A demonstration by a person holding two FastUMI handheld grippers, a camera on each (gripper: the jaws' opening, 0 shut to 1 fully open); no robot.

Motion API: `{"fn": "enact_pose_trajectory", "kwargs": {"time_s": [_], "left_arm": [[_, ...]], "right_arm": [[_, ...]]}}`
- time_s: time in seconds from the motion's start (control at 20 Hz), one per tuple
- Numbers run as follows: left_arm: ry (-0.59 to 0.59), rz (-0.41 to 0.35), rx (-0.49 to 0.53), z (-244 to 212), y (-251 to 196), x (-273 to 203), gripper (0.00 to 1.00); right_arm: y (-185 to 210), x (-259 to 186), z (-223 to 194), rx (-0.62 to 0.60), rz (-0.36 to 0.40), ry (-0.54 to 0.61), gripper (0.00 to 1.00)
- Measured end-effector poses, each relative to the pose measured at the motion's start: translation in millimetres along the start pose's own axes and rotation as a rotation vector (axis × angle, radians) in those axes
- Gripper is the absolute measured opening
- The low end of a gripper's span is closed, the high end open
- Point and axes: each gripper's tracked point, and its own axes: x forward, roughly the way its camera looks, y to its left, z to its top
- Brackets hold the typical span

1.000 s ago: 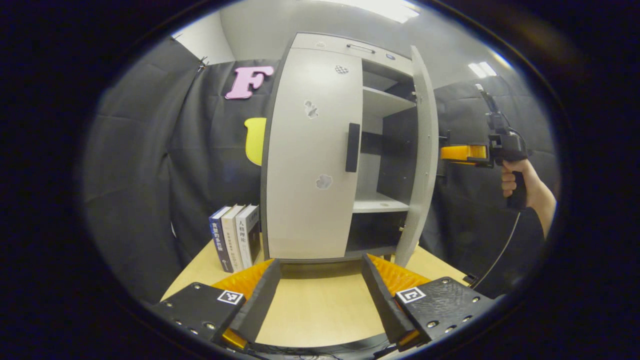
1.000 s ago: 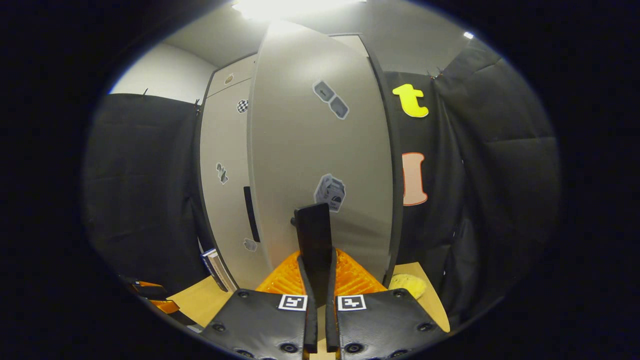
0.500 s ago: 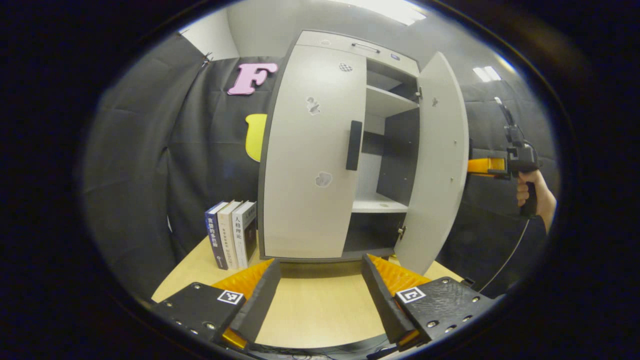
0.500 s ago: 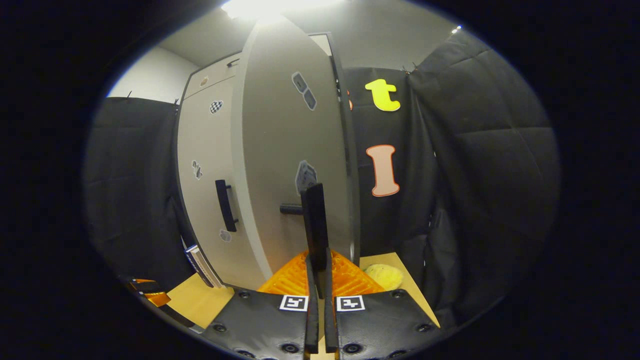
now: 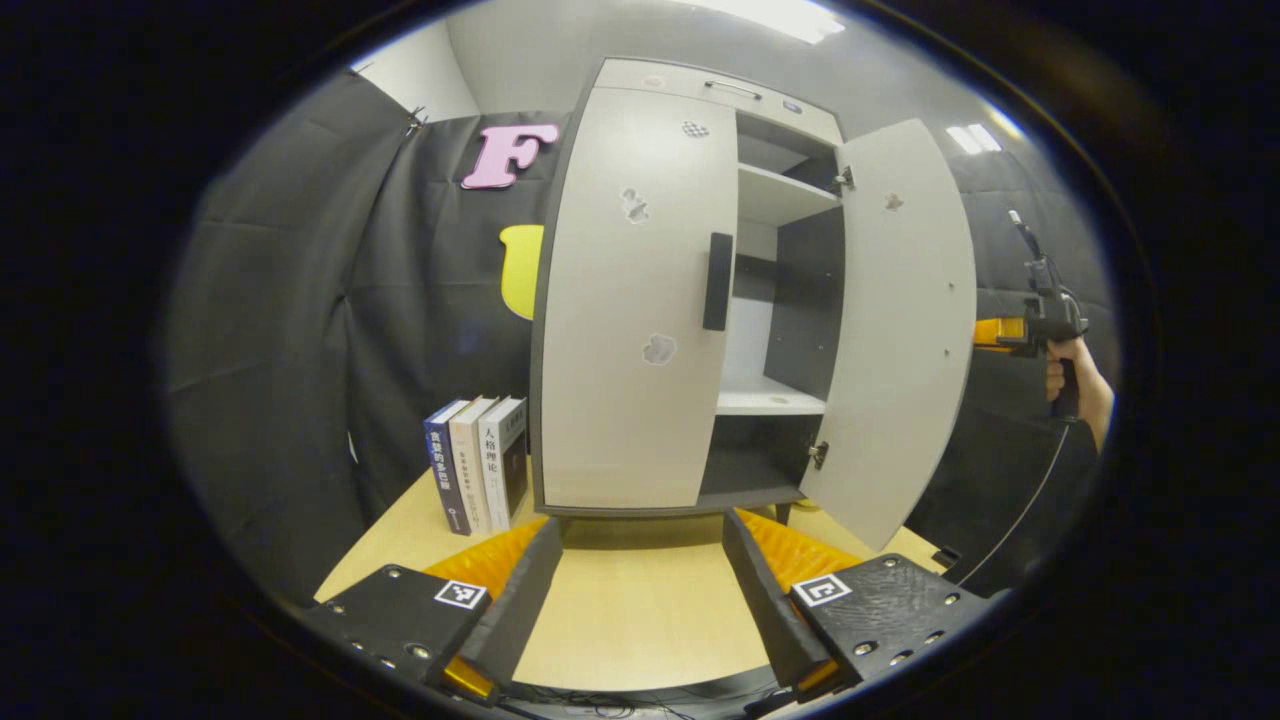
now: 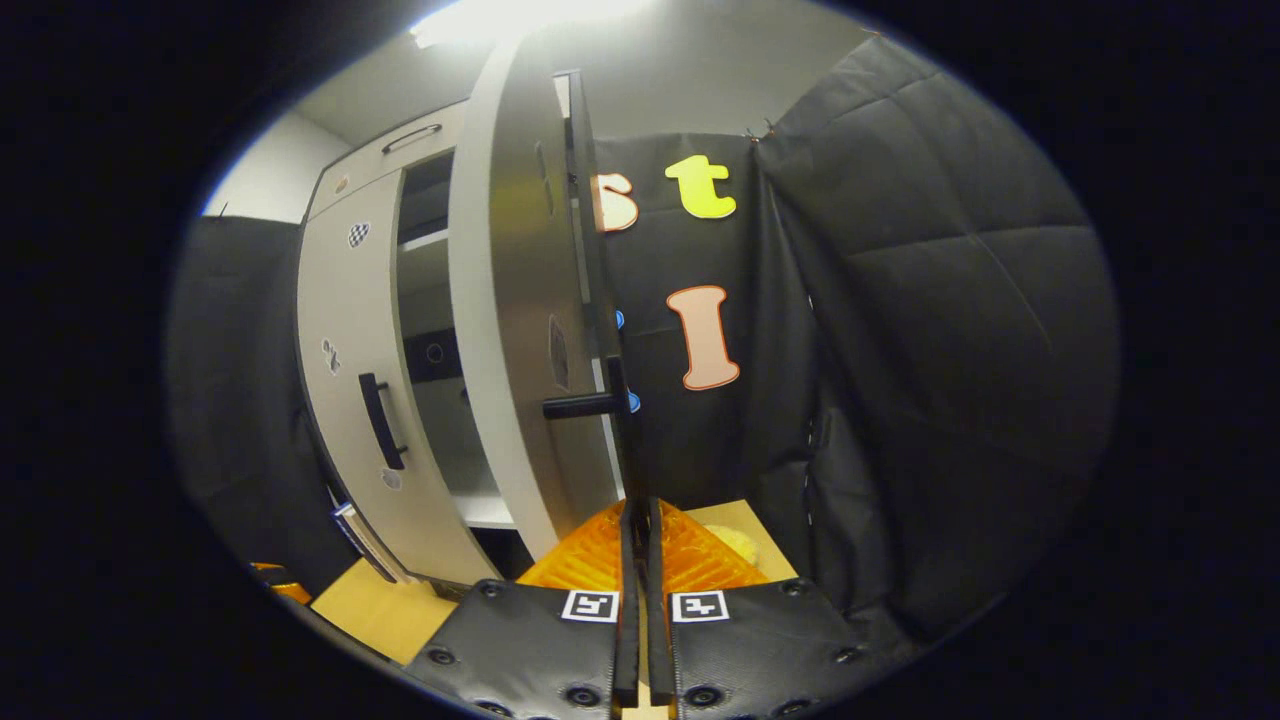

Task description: Open the right door of the double-door shoe cabinet with the right hand, and open the left door with the left hand.

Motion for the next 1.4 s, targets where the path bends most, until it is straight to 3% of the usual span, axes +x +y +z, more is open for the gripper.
{"fn": "enact_pose_trajectory", "kwargs": {"time_s": [0.2, 0.35, 0.5, 0.8, 0.85, 0.9, 1.15, 1.25, 1.35, 1.4], "left_arm": [[-0.009, -0.018, -0.011, 4, -11, 2, 0.95], [-0.012, -0.036, -0.001, 6, -17, 6, 0.95], [-0.015, -0.048, 0.016, 8, -23, 7, 0.95], [-0.037, -0.07, 0.007, 25, -25, 24, 0.95], [-0.047, -0.071, 0.005, 33, -25, 28, 0.95], [-0.057, -0.072, 0.004, 42, -25, 33, 0.95], [-0.078, -0.072, 0.034, 86, -31, 65, 0.95], [-0.093, -0.077, 0.028, 105, -38, 80, 0.95], [-0.113, -0.079, 0.02, 120, -46, 96, 0.95], [-0.117, -0.072, 0.024, 126, -49, 105, 0.94]], "right_arm": [[-6, -6, -3, 0.004, -0.001, 0.003, 0.02], [-8, -14, -5, 0.007, -0.007, 0.013, 0.06], [-16, -29, -9, 0.014, -0.036, 0.026, 0.0], [-59, -65, -2, -0.018, -0.17, 0.017, 0.0], [-58, -91, 0, -0.008, -0.172, 0.02, 0.0], [-70, -66, -3, -0.01, -0.183, 0.031, 0.02], [-105, -96, 27, 0.004, -0.327, -0.071, 0.02], [-125, -91, 32, 0.024, -0.371, -0.092, 0.0], [-146, -82, 38, 0.061, -0.39, -0.099, 0.1], [-153, -77, 38, 0.082, -0.395, -0.094, 0.05]]}}
